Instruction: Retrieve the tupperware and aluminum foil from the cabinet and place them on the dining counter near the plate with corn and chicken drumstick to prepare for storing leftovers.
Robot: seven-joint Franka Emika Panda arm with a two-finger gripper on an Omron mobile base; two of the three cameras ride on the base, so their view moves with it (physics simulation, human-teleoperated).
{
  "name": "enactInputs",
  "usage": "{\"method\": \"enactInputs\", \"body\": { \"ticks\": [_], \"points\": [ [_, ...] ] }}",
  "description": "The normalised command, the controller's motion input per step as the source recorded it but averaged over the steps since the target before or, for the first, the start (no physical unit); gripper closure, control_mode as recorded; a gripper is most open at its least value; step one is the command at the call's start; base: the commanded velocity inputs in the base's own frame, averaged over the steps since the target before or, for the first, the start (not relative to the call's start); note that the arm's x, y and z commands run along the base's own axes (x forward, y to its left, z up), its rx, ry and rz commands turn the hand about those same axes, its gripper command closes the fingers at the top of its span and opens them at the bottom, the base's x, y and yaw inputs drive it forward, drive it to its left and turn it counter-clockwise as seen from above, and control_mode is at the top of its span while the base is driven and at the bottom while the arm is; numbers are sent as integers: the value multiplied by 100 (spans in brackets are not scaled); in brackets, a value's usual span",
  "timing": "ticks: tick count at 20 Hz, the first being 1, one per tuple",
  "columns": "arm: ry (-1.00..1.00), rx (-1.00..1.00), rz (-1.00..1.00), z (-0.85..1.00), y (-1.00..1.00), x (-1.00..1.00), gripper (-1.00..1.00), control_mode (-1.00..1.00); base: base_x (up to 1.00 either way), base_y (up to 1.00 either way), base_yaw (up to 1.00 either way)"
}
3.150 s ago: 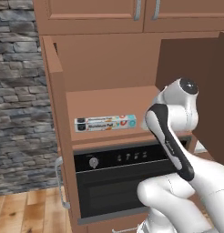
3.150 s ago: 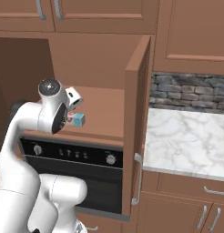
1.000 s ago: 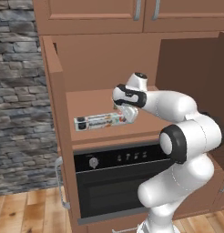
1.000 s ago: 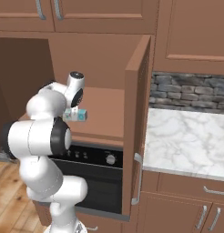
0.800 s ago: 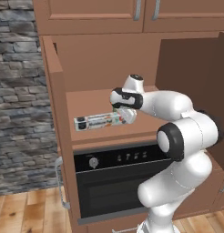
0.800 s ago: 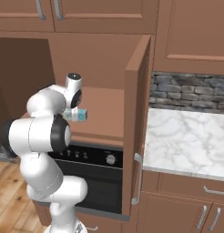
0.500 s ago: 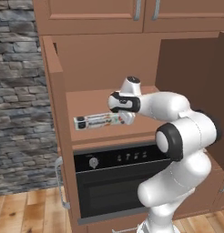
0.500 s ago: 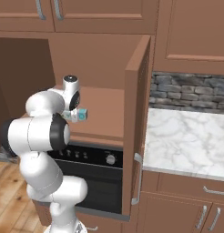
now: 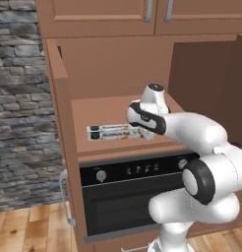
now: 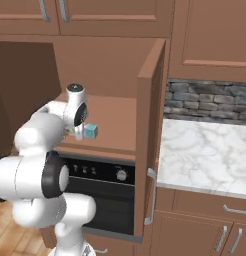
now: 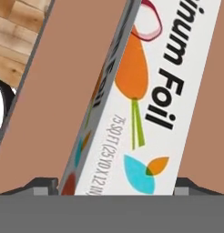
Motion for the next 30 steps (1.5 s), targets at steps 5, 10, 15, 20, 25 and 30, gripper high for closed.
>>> {"method": "enactInputs", "body": {
  "ticks": [5, 10, 15, 20, 25, 30],
  "points": [
    [-2, 6, -18, 74, -52, -100, 100, -100, 0, 0, 0],
    [1, 1, -31, 39, -46, -100, 100, -100, 0, 0, 0],
    [4, 0, -32, 45, -36, -100, 100, -100, 0, 0, 0],
    [0, 0, -22, 62, -10, -100, 100, -100, 0, 0, 0],
    [0, 0, -9, 62, 0, -76, 100, 100, -18, 0, -1],
    [0, 0, 0, 0, 0, 0, 100, 100, -99, 5, -3]
  ]
}}
